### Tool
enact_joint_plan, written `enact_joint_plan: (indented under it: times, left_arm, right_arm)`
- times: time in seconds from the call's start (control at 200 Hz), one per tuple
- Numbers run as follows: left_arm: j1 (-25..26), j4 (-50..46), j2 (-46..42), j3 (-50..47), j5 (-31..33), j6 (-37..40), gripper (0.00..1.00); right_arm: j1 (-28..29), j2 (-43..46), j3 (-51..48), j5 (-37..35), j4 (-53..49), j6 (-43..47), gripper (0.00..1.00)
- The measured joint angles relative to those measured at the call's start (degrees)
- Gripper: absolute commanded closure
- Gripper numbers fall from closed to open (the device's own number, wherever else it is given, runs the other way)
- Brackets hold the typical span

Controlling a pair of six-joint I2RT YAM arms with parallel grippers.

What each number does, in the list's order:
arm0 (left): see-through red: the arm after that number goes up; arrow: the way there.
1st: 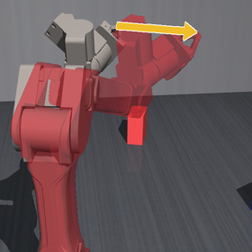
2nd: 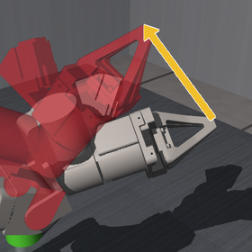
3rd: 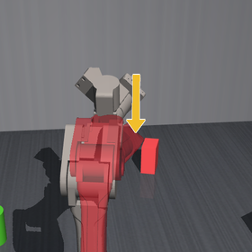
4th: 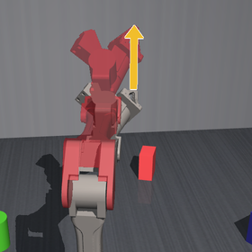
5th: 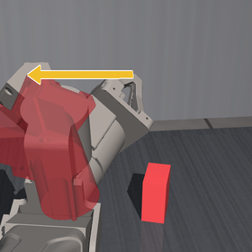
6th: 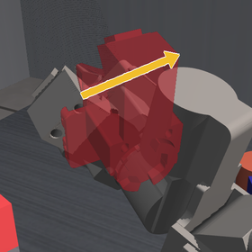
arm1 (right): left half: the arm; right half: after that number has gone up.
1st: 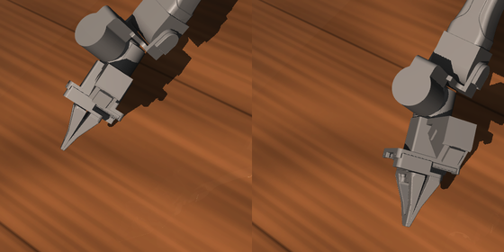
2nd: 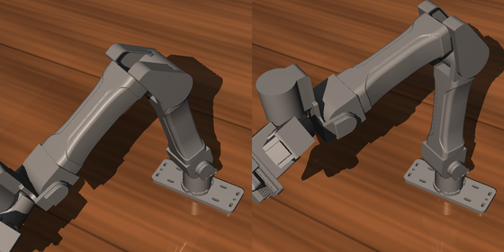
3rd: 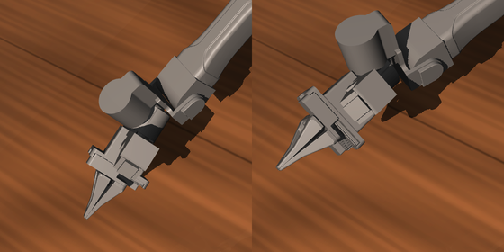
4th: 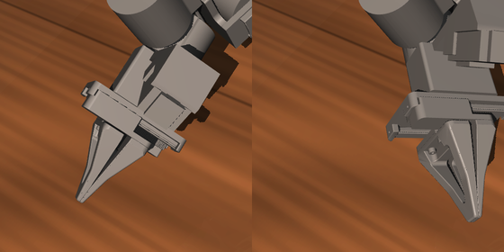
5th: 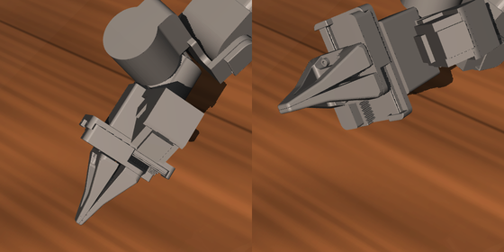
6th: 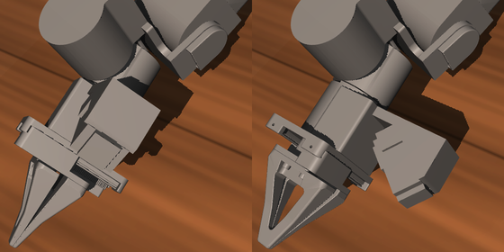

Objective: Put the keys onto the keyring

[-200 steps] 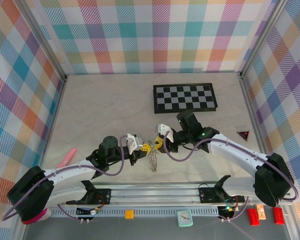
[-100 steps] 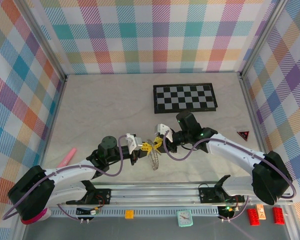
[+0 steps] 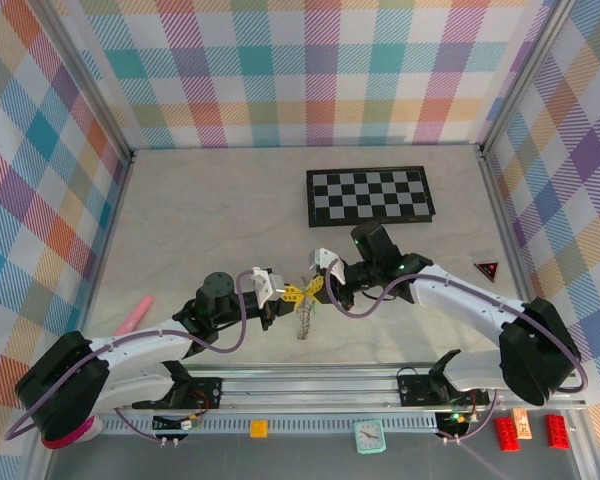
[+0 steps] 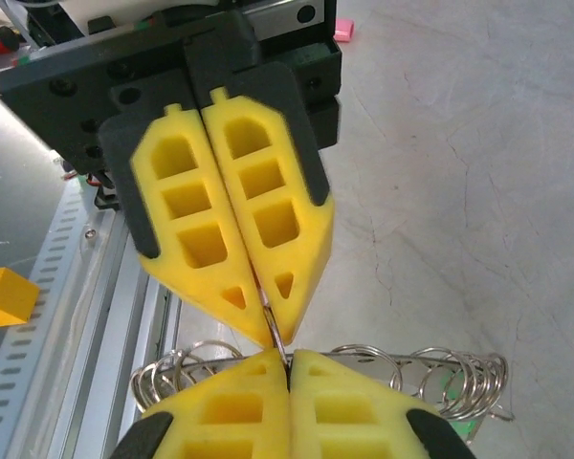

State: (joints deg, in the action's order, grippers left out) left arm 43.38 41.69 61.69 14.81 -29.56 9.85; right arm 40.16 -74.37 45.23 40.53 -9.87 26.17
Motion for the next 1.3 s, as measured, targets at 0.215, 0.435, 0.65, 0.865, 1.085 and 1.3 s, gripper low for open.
enact_joint_plan:
  times: [0.215,0.435,0.65,0.865,1.085,1.3]
  left_arm:
    - [0.0,-11.26,-3.93,4.02,2.05,2.86,0.71]
    - [0.0,-20.24,-5.53,7.82,2.23,5.9,0.74]
    - [0.0,-24.04,-5.57,7.89,2.16,7.17,0.82]
    - [0.0,-25.73,-5.84,7.91,2.01,7.78,0.82]
    - [0.0,-25.35,-7.32,7.91,1.97,7.54,0.84]
    - [0.0,-25.07,-7.54,7.91,1.16,7.32,1.0]
  right_arm:
    - [0.63,0.0,6.01,-3.82,-9.51,3.43,1.0]
    - [3.91,-2.23,14.51,-10.1,-19.74,9.14,1.0]
    - [7.08,-4.52,18.43,-13.9,-25.66,13.11,1.0]
    - [9.38,-5.88,20.37,-17.88,-27.78,15.13,1.0]
    - [9.88,-5.97,20.48,-18.45,-27.76,15.26,1.0]
    - [9.88,-5.88,20.11,-18.4,-26.77,15.19,0.94]
